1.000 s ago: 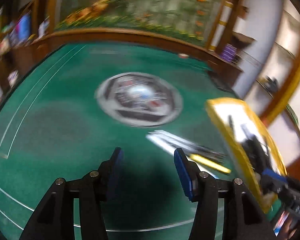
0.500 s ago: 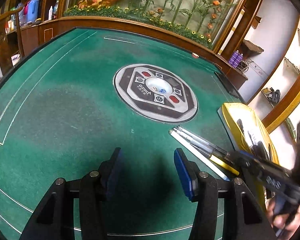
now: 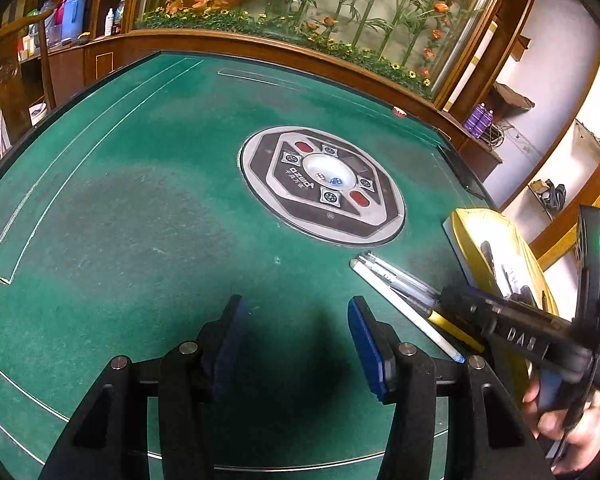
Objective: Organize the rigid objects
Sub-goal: 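Return both tools to the pens on the felt, then grasp a clear pen with the right tool while the left grasps the white pen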
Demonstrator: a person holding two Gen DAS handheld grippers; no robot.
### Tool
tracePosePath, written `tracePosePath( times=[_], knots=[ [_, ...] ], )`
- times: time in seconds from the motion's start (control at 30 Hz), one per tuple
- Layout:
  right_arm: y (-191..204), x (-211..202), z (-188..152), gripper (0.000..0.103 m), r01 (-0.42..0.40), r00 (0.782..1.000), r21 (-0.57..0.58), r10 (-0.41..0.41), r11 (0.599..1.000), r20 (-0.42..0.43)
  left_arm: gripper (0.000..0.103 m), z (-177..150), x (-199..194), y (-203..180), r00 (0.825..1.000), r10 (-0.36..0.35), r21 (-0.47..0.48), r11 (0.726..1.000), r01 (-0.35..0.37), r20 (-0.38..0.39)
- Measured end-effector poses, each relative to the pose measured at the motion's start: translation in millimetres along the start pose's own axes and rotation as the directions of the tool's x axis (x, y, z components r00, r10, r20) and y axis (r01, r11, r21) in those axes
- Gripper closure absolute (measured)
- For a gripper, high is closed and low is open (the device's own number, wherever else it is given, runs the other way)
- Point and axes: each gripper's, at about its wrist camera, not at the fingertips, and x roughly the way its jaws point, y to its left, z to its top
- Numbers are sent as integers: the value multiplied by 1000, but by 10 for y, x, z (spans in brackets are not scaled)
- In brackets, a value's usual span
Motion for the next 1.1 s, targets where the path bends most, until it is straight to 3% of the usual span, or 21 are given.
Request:
tracePosePath(
  times=[0.1,0.2,0.33,0.5,0.63,0.8,1.1],
  knots=[
    [95,18,-33,61,17,1000,-51,-18,999,-14,47,5,3,22,1000,3,-11,1000,-3,0],
    [164,-2,-73,60,14,999,-82,-17,997,-30,47,1,-5,26,1000,7,-14,1000,-7,1],
    [353,-1,-189,60,-115,989,-115,103,987,-109,47,-1,-27,42,1000,10,-23,1000,-10,7],
    [594,-100,-381,62,-236,967,-160,215,958,-136,47,6,-29,92,1000,12,-39,999,-12,3],
    [467,-260,-346,62,-153,988,-129,149,980,-36,47,2,-32,129,1000,8,-41,999,-8,-5],
    [357,-226,-340,77,-151,988,-90,149,984,-31,47,3,-50,197,1000,9,-50,999,-9,-6],
    [586,-52,-364,78,-96,995,-172,95,980,-15,47,-11,-67,306,999,50,-45,998,-50,-2]
  ],
)
